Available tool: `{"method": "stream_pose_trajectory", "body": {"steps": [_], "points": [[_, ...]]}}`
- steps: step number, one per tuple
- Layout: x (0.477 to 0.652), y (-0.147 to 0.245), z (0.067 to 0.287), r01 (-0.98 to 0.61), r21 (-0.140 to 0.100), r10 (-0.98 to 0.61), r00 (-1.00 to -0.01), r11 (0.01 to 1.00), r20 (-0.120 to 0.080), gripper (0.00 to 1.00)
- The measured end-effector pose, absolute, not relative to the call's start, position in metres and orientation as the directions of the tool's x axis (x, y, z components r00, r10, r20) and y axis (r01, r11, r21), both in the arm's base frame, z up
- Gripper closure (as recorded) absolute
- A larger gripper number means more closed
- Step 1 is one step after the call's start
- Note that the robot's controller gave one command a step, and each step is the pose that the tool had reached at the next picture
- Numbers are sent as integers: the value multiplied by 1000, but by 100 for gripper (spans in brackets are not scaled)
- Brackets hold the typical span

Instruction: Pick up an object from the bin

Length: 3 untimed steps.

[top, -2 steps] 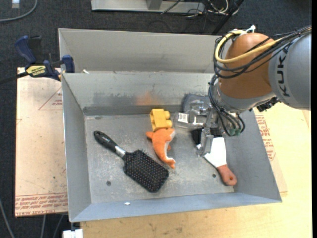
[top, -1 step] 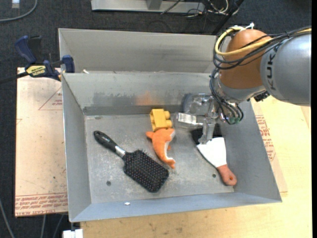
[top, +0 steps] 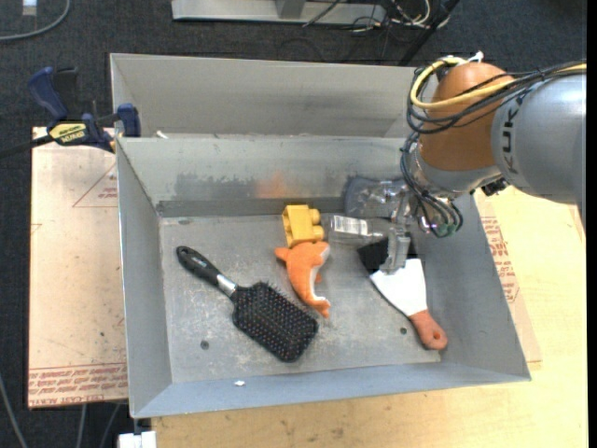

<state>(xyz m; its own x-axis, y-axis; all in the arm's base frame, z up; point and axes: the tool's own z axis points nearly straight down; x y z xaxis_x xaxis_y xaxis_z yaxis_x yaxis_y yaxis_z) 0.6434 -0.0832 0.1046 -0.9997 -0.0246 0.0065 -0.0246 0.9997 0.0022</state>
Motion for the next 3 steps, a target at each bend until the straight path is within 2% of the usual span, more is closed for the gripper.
{"method": "stream_pose_trajectory", "body": {"steps": [1, 2, 3], "points": [[650, -58, 126, 76, 2, 76, -997, 997, -12, 0], [642, -54, 78, -6, 2, -6, -1000, 1000, -2, 0], [642, -52, 62, 127, 3, 127, -992, 992, -20, 100]]}}
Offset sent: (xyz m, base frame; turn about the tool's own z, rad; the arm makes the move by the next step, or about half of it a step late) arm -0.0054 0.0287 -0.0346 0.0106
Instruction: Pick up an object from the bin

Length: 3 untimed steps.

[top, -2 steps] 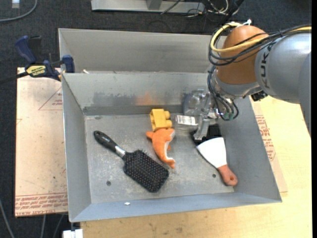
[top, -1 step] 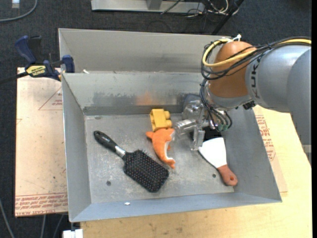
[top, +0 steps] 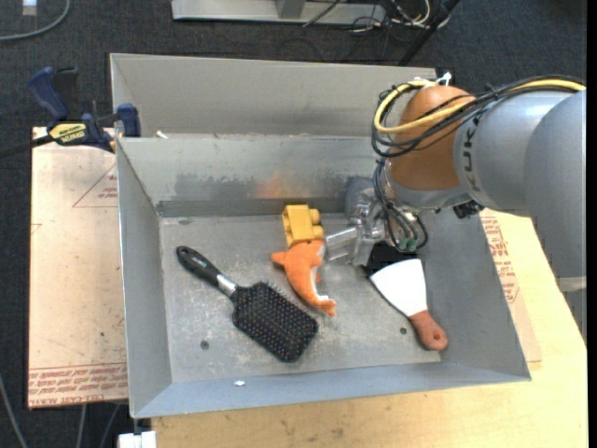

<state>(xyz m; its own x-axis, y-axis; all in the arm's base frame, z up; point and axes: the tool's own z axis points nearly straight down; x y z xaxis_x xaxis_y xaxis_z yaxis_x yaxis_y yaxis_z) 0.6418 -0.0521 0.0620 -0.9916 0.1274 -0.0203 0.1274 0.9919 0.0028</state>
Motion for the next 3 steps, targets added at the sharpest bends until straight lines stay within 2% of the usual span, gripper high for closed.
{"method": "stream_pose_trajectory", "body": {"steps": [2, 3], "points": [[639, -51, 66, 160, 3, 160, -987, 987, -14, 100], [636, -50, 84, 154, 3, 154, -988, 988, -5, 100]]}}
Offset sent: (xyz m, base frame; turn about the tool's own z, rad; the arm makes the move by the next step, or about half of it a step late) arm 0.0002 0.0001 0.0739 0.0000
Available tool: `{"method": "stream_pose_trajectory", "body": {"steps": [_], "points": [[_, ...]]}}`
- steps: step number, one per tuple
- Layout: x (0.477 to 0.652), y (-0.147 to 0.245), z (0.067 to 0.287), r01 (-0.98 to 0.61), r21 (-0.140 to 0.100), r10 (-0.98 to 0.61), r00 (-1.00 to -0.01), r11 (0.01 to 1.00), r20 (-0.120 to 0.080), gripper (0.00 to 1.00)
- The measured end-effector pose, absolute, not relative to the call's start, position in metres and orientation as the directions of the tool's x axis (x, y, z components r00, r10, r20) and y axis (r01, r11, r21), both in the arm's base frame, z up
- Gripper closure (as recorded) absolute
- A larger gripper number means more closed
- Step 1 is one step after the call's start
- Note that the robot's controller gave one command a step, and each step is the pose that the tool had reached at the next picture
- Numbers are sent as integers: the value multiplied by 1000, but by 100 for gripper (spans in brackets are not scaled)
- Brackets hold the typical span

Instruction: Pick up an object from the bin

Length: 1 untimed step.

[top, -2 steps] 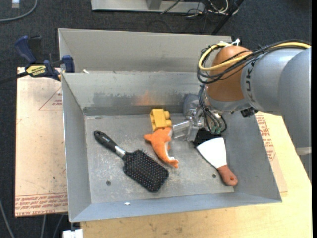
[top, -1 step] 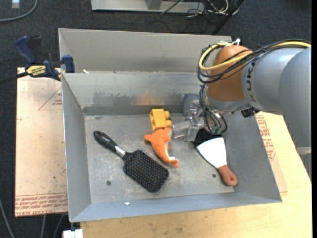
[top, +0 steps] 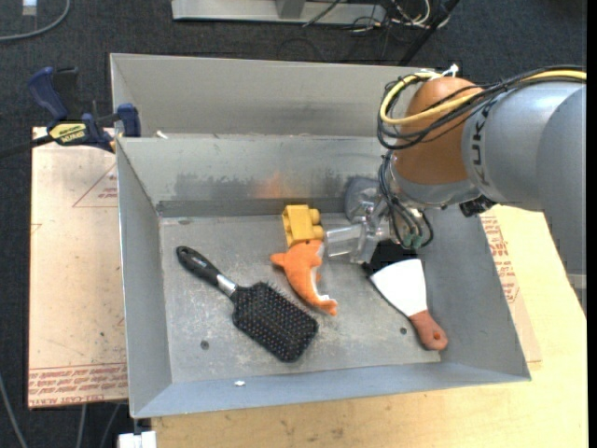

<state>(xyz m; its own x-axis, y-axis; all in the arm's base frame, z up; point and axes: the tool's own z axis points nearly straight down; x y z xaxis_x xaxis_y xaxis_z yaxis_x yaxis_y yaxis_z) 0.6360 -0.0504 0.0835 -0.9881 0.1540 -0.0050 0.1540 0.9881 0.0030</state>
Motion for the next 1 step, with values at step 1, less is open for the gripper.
{"method": "stream_pose_trajectory", "body": {"steps": [1], "points": [[638, -50, 104, 151, 4, 151, -988, 988, -13, 100]]}}
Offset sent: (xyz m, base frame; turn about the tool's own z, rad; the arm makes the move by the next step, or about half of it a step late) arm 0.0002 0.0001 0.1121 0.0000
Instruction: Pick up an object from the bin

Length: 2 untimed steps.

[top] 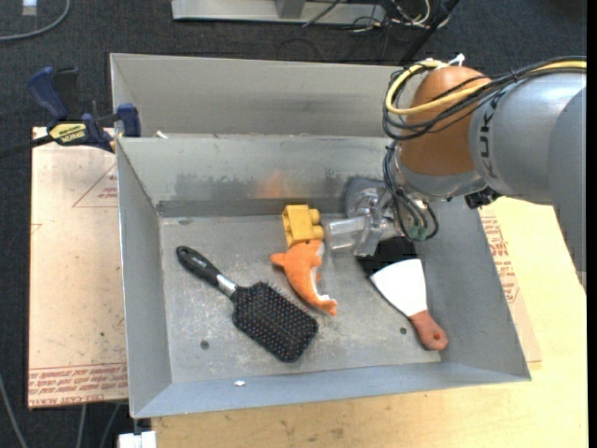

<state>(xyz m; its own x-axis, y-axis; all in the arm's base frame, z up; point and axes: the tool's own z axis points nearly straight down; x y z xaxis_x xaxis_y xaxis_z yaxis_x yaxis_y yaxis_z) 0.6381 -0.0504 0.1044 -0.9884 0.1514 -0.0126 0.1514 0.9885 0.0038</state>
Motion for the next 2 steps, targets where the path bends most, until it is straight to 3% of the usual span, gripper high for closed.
{"method": "stream_pose_trajectory", "body": {"steps": [2], "points": [[637, -50, 144, 152, 4, 152, -988, 988, -6, 100]]}}
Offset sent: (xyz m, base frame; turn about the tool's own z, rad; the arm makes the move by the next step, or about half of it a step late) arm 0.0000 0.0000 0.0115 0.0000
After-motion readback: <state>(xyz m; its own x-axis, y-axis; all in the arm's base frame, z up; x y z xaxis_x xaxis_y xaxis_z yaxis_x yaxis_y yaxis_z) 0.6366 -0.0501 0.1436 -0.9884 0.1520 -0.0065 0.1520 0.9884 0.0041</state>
